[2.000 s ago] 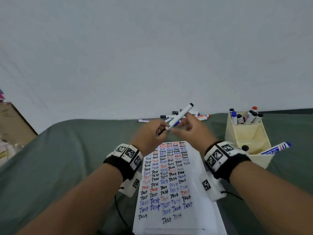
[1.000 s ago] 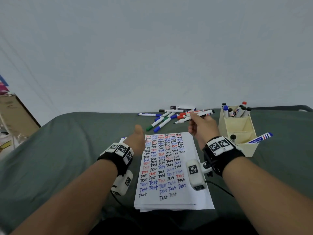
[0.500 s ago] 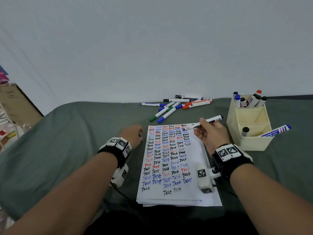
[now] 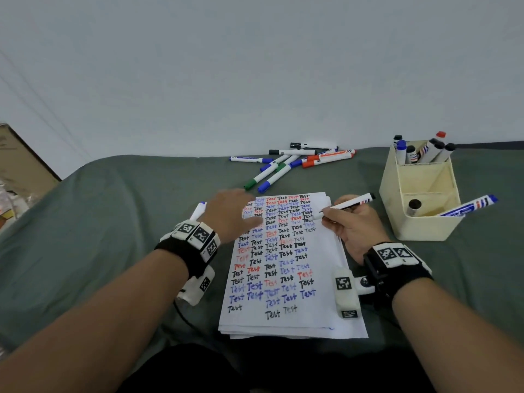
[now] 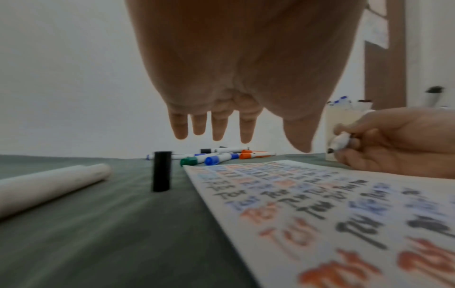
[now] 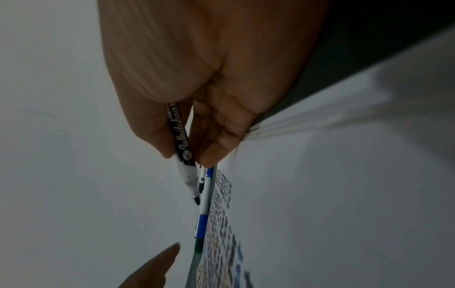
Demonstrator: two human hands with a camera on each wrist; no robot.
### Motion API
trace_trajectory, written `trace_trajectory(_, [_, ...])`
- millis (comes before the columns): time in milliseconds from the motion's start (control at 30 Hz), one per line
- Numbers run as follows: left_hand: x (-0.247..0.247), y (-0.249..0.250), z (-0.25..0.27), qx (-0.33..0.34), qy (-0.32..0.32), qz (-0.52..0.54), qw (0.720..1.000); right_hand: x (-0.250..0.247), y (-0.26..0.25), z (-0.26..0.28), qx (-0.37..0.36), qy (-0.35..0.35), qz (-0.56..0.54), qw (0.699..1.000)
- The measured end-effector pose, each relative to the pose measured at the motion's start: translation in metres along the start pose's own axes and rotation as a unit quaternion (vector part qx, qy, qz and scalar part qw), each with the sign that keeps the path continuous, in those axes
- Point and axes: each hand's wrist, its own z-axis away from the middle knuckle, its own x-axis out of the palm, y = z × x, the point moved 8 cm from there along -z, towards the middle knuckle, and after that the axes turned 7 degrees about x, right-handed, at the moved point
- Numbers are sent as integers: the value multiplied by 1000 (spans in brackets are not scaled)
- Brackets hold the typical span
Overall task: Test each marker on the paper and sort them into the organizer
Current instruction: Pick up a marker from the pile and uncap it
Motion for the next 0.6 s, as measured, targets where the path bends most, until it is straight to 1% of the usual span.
trace_trajectory(67, [18,22,-3,37,-75,-20,996,2,0,1,-2,-3,30,1000])
trace_trajectory(167, [53,40,2,39,-201,-13,979,3,-1,4,-13,-6,61,998])
trace_trajectory(233, [71,44,7,43,-247,-15,968,4,-3,5,-23,-5,93,995])
trace_trajectory(367, [89,38,10,37,-279,-17,959,7,-6,7,-43,-2,173,984])
trace_trajectory(600, [97,35,7,27,-278,-15,960,6,-9,9,-53,12,238,970])
